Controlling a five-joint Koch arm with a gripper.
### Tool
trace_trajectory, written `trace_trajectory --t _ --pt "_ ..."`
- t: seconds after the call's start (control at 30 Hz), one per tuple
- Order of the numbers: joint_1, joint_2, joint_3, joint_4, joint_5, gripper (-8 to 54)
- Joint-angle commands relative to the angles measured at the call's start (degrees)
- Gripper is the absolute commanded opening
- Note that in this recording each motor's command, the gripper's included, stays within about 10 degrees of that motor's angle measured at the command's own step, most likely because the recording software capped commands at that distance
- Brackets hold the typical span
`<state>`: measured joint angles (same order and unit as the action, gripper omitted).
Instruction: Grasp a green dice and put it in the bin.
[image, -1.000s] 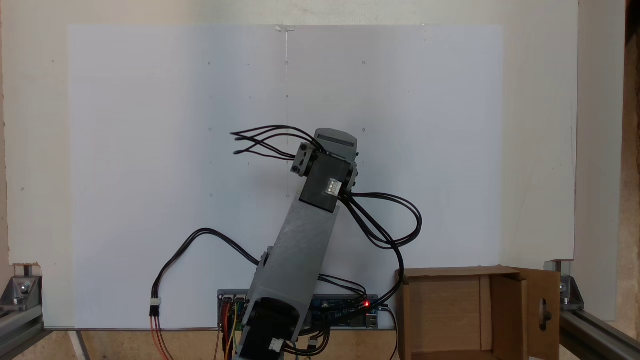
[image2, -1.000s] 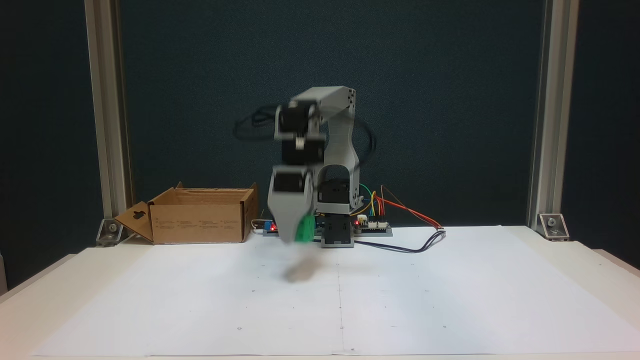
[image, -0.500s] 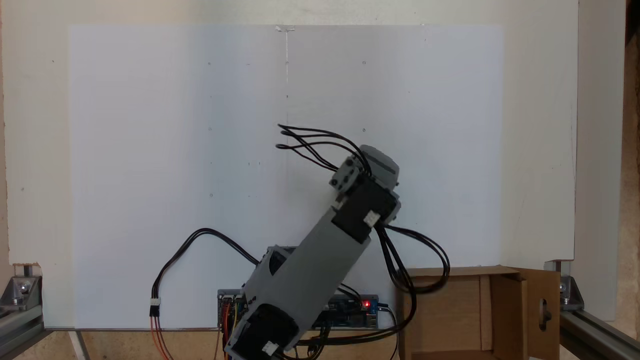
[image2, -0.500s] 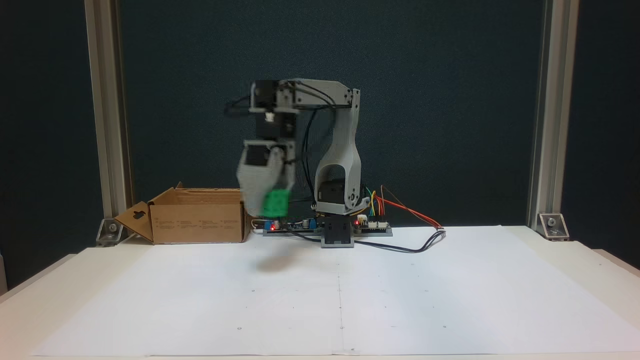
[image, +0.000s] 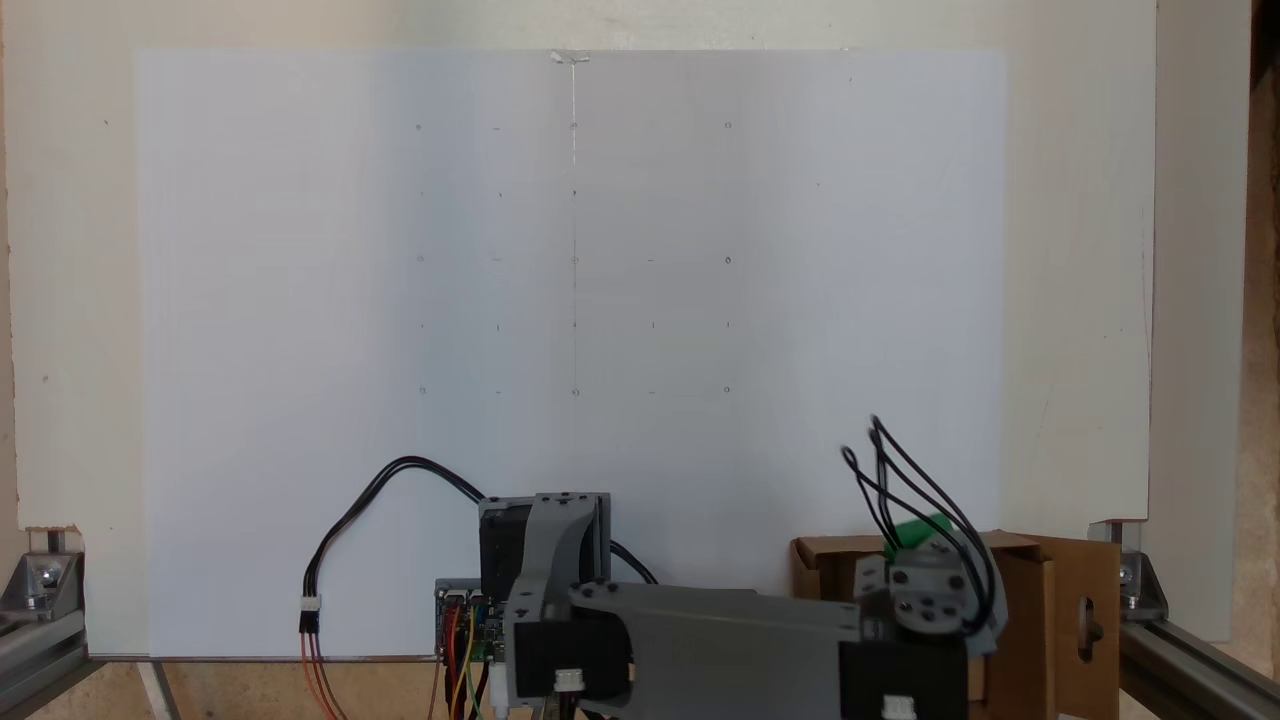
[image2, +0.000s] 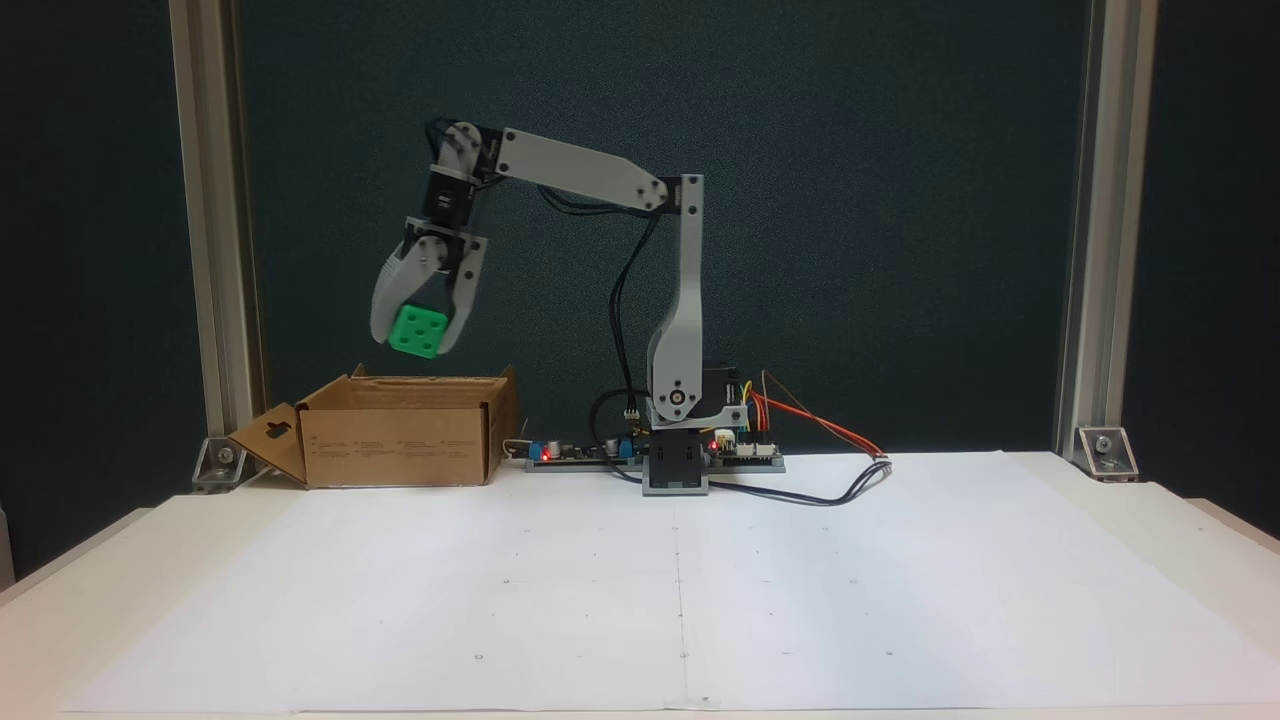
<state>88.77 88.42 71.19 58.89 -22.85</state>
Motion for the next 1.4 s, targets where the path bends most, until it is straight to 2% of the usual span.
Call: trace_trajectory --t 0.0,0.27,0.43,0.6,0.63,0.67,0.77,0.93,1.07,1.17,1.37 --pt "4.6 -2.2 -5.3 -0.4 -4.8 11.5" --pt "15.7 -12.2 -6.9 -1.2 -9.7 11.5" --pt "16.9 -19.0 -6.9 -2.5 -10.1 11.5" --pt "17.0 -21.5 -6.9 -6.7 -10.0 11.6" --pt "17.0 -22.1 -6.9 -7.3 -9.9 25.0" --pt "17.1 -22.4 -6.9 -8.1 -9.8 32.1" --pt "17.1 -23.1 -6.9 -11.7 -8.0 41.7" --pt "15.7 -22.9 -7.0 -25.0 -0.6 41.7" --pt "12.0 -16.6 -9.6 -29.3 6.4 41.7" --pt "1.7 -6.5 -9.7 -29.7 11.2 41.7" --pt "-15.1 2.6 -9.6 -29.0 11.8 41.8"
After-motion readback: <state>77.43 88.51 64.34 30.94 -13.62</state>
